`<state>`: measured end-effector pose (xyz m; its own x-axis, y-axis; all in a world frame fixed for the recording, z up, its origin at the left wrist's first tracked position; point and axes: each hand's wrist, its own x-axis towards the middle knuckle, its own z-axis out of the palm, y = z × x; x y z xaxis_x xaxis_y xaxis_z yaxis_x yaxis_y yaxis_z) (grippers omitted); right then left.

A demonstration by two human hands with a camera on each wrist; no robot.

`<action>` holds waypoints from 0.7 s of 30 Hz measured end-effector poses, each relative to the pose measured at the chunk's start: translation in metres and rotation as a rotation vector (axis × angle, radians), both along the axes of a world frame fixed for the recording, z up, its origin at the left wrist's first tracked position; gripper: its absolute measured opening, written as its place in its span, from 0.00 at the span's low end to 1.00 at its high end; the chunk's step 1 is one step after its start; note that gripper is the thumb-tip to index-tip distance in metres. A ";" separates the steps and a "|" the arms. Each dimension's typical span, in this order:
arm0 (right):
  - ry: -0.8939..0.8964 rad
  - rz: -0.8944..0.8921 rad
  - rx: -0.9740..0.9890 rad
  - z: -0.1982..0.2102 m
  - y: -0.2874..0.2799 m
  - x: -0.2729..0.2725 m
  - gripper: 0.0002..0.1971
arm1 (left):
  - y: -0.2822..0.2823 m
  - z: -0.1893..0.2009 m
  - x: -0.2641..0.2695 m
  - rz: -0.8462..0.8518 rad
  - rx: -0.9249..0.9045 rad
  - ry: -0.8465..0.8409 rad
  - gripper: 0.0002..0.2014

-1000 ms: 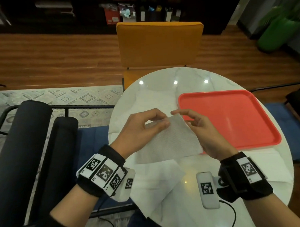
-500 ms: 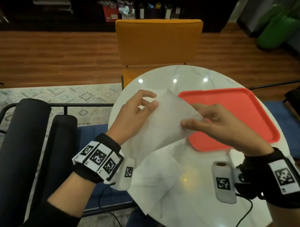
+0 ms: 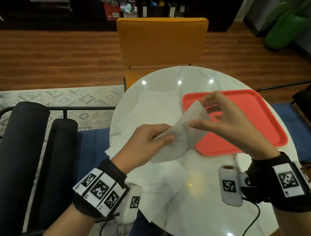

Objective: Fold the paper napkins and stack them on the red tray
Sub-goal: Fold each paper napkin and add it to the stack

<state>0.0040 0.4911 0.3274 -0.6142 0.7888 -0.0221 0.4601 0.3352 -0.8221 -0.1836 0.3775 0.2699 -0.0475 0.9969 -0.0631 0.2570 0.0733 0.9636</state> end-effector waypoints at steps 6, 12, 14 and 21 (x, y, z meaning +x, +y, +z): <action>-0.226 0.346 -0.181 0.011 0.009 0.001 0.30 | 0.003 0.011 -0.009 -0.222 -0.021 0.062 0.17; 0.159 0.107 -0.668 -0.030 0.017 0.010 0.09 | -0.008 0.003 -0.033 -0.245 -0.202 -0.026 0.14; 0.148 -0.022 -0.742 -0.060 0.015 0.014 0.12 | -0.014 -0.016 -0.044 -0.062 -0.306 -0.106 0.10; -0.184 -0.226 -0.628 -0.174 0.000 0.004 0.13 | -0.026 -0.127 -0.049 0.230 -0.540 0.060 0.05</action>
<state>0.0081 0.4914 0.1529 -0.3786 0.7008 -0.6046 0.6134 -0.2992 -0.7309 -0.2322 0.3513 0.1432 -0.2782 0.7881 -0.5491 0.2292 0.6096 0.7588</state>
